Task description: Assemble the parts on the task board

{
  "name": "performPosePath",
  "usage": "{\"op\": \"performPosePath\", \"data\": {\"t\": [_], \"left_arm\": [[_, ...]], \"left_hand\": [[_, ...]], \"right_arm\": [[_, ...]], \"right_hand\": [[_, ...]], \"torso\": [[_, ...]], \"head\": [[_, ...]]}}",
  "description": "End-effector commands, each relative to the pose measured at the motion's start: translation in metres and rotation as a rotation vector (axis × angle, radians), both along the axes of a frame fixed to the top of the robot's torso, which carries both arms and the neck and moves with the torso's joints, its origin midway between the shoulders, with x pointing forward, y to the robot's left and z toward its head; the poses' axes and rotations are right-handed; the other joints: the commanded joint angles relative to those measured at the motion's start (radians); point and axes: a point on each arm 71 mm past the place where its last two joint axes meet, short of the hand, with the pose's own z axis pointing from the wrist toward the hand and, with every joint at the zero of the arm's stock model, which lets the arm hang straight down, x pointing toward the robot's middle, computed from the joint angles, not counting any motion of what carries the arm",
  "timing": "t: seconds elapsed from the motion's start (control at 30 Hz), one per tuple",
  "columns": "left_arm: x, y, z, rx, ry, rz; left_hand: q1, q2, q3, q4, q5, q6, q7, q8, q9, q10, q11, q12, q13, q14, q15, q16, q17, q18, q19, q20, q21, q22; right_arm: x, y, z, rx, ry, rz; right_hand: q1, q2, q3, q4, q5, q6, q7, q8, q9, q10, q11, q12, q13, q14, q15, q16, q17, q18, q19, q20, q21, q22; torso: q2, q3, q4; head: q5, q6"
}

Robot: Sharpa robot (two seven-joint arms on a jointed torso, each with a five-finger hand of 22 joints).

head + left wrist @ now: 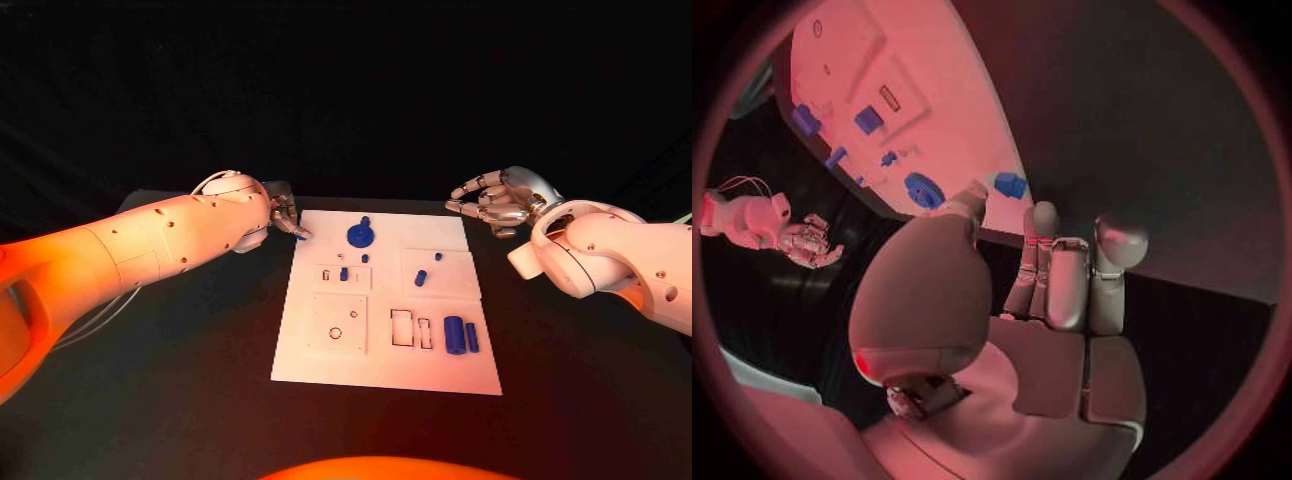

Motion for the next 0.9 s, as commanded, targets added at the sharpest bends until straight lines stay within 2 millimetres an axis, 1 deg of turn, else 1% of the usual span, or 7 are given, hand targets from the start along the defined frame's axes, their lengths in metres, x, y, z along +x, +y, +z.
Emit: {"op": "performPosePath", "data": {"t": [0.03, 0.07, 0.1, 0.2, 0.33, 0.57, 0.9], "left_arm": [[-0.0005, -0.0037, -0.0007, 0.003, 0.004, -0.003], [-0.0007, -0.0046, -0.0008, 0.002, 0.005, -0.005], [-0.0009, -0.0053, -0.0008, 0.0, 0.004, -0.007], [-0.0013, -0.0077, -0.0006, -0.007, 0.001, -0.012], [-0.0015, -0.0096, -0.0003, -0.015, -0.003, -0.014], [-0.0007, -0.0123, -0.0011, -0.02, 0.004, -0.019], [0.0015, -0.0104, -0.0033, -0.009, 0.019, -0.009]], "left_hand": [[0.001, 0.012, -0.03, 0.001, 0.016, 0.004, -0.002, 0.032, -0.013, 0.009, -0.007, 0.017, -0.012, 0.016, -0.007, 0.019, 0.031, -0.007, 0.012, 0.001, 0.023, 0.02], [0.006, 0.023, -0.058, 0.001, 0.016, 0.004, -0.003, 0.04, -0.017, 0.01, -0.007, 0.022, -0.013, 0.018, -0.007, 0.021, 0.033, -0.008, 0.014, 0.0, 0.025, 0.023], [0.014, 0.035, -0.087, 0.001, 0.016, 0.016, -0.009, 0.061, -0.016, 0.017, -0.012, 0.034, -0.012, 0.024, -0.011, 0.029, 0.045, -0.011, 0.025, -0.002, 0.037, 0.043], [0.028, 0.05, -0.122, 0.001, 0.016, 0.025, -0.017, 0.09, -0.009, 0.027, -0.02, 0.05, -0.011, 0.033, -0.017, 0.04, 0.06, -0.016, 0.039, -0.007, 0.054, 0.068], [0.039, 0.061, -0.141, 0.001, 0.016, 0.03, -0.023, 0.109, -0.004, 0.036, -0.026, 0.063, -0.007, 0.041, -0.022, 0.05, 0.076, -0.021, 0.052, -0.011, 0.07, 0.092], [0.061, 0.076, -0.149, -0.001, 0.016, 0.033, -0.029, 0.125, 0.001, 0.041, -0.031, 0.073, -0.005, 0.047, -0.027, 0.057, 0.086, -0.024, 0.062, -0.015, 0.082, 0.109], [0.108, 0.092, -0.15, -0.004, 0.016, 0.032, -0.034, 0.137, 0.003, 0.044, -0.036, 0.08, -0.005, 0.051, -0.032, 0.062, 0.094, -0.026, 0.068, -0.018, 0.09, 0.123]], "right_arm": [[-0.0001, 0.0007, -0.0003, -0.001, 0.0, 0.004], [-0.0001, 0.0009, -0.0004, -0.001, 0.0, 0.004], [-0.0001, 0.001, -0.0004, -0.001, 0.0, 0.004], [0.0, 0.0011, -0.0005, -0.001, 0.0, 0.004], [0.0, 0.0012, -0.0006, -0.001, 0.001, 0.004], [0.0001, 0.0015, -0.0006, -0.001, 0.001, 0.005], [0.0002, 0.0019, -0.0006, -0.001, 0.0, 0.005]], "right_hand": [[-0.032, -0.002, 0.008, 0.009, 0.018, -0.009, -0.004, 0.028, 0.013, -0.013, -0.004, -0.008, -0.004, 0.048, -0.007, -0.014, 0.078, 0.023, -0.011, -0.003, -0.014, 0.09], [-0.032, -0.002, 0.008, 0.009, 0.018, -0.009, -0.004, 0.028, 0.013, -0.013, -0.004, -0.008, -0.004, 0.048, -0.007, -0.014, 0.078, 0.023, -0.011, -0.003, -0.014, 0.09], [-0.032, -0.002, 0.008, 0.009, 0.018, -0.009, -0.004, 0.028, 0.013, -0.013, -0.004, -0.008, -0.004, 0.048, -0.007, -0.014, 0.078, 0.023, -0.011, -0.003, -0.014, 0.09], [-0.032, -0.002, 0.008, 0.009, 0.018, -0.009, -0.004, 0.028, 0.013, -0.013, -0.004, -0.008, -0.004, 0.048, -0.007, -0.014, 0.078, 0.023, -0.011, -0.003, -0.014, 0.09], [-0.032, -0.002, 0.008, 0.009, 0.018, -0.009, -0.004, 0.028, 0.013, -0.013, -0.004, -0.008, -0.004, 0.048, -0.007, -0.014, 0.078, 0.023, -0.011, -0.003, -0.014, 0.09], [-0.032, -0.002, 0.008, 0.009, 0.018, -0.009, -0.004, 0.028, 0.013, -0.013, -0.004, -0.008, -0.004, 0.048, -0.007, -0.014, 0.078, 0.023, -0.011, -0.003, -0.014, 0.09], [-0.032, -0.002, 0.008, 0.009, 0.018, -0.009, -0.004, 0.028, 0.013, -0.013, -0.004, -0.008, -0.004, 0.048, -0.007, -0.014, 0.078, 0.023, -0.011, -0.003, -0.014, 0.09]], "torso": [[0.0, 0.0004, 0.0002], [0.0, 0.0004, 0.0002], [0.0, 0.0003, -0.0004], [0.0, 0.0005, -0.0016], [0.001, 0.0008, -0.0008], [0.0, 0.0004, 0.0005], [0.0, -0.0007, -0.0005]], "head": [[-0.001, 0.0], [-0.001, 0.0], [0.0, 0.0], [0.0, -0.002], [-0.001, -0.001], [-0.002, -0.002], [-0.004, -0.006]]}}
